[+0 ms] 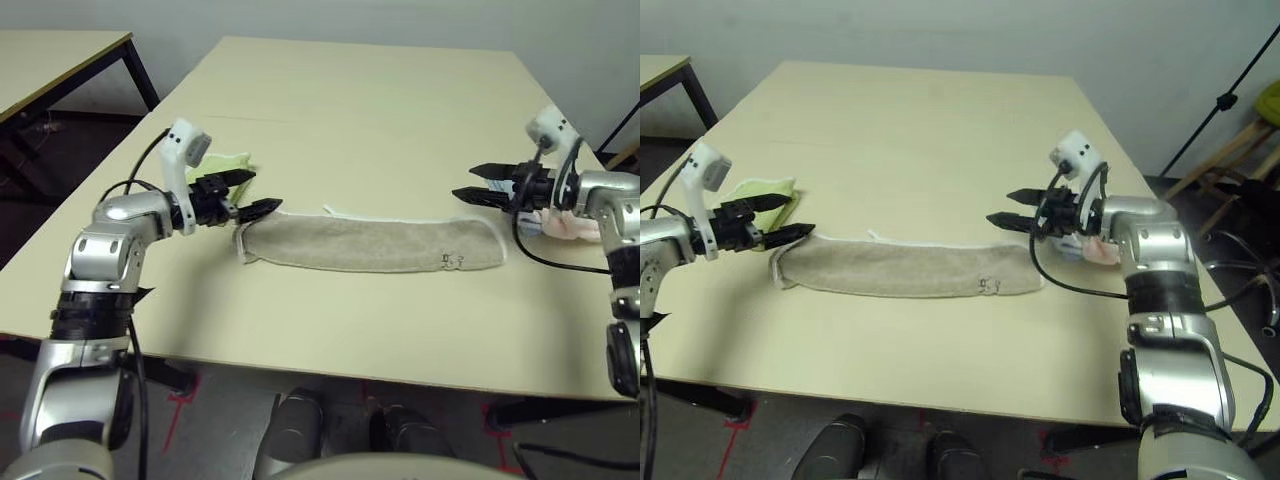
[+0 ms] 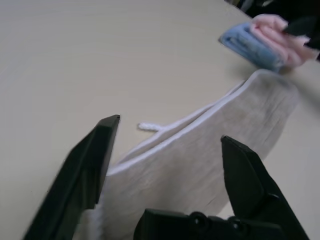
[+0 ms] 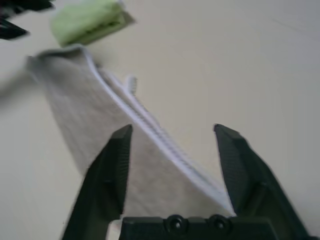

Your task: Fold the towel and set it aside.

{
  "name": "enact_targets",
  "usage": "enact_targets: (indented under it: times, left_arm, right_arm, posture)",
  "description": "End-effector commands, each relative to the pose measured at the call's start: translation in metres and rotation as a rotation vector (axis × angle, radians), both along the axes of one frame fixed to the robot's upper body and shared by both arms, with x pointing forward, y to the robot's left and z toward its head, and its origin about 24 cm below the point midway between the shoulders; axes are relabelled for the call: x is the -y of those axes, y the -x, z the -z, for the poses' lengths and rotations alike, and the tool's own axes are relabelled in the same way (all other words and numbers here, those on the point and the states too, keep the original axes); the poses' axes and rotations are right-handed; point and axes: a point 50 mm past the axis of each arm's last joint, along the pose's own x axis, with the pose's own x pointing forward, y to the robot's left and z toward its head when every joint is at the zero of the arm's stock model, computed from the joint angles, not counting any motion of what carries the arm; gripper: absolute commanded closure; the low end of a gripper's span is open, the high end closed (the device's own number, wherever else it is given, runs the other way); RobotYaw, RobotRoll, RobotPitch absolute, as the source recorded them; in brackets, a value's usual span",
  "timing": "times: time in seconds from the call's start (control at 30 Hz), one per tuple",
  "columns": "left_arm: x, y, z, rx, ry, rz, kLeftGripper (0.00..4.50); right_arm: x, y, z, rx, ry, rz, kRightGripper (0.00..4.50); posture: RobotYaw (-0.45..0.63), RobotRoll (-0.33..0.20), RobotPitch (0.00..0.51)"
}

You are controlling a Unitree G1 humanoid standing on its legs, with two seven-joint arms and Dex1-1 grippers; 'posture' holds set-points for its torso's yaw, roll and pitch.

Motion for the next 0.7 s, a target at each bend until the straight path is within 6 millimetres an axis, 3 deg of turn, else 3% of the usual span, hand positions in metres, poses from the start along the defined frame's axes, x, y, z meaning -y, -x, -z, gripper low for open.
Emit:
enact_targets:
  times: [0.03, 0.2, 0.33, 0.53, 0.7]
  left_arm:
    - [0.021, 0.005, 0.013, -0.071, 0.028, 0.018, 1.30]
    - [0.036, 0.007, 0.031, -0.130, 0.032, -0.003, 3.05]
    - [0.013, 0.009, 0.059, -0.177, -0.094, -0.109, 4.39]
    - [-0.029, 0.005, 0.073, -0.204, -0.178, -0.275, 4.46]
    - [-0.048, -0.002, 0.078, -0.200, -0.203, -0.348, 4.46]
  right_arm:
    - [-0.011, 0.014, 0.012, -0.048, -0.019, -0.017, 2.54]
    - [-0.024, 0.021, 0.031, -0.061, 0.013, -0.014, 4.46]
    - [-0.022, 0.022, 0.049, -0.033, 0.125, 0.022, 4.50]
    - [-0.011, 0.022, 0.073, -0.034, 0.220, 0.078, 4.50]
    - [-0.009, 0.018, 0.089, -0.038, 0.301, 0.087, 4.50]
  posture:
    - [0.19, 0.000, 0.107]
    - [0.19, 0.000, 0.110]
    - [0.19, 0.000, 0.114]
    - [0.18, 0.000, 0.115]
    - [0.17, 0.000, 0.114]
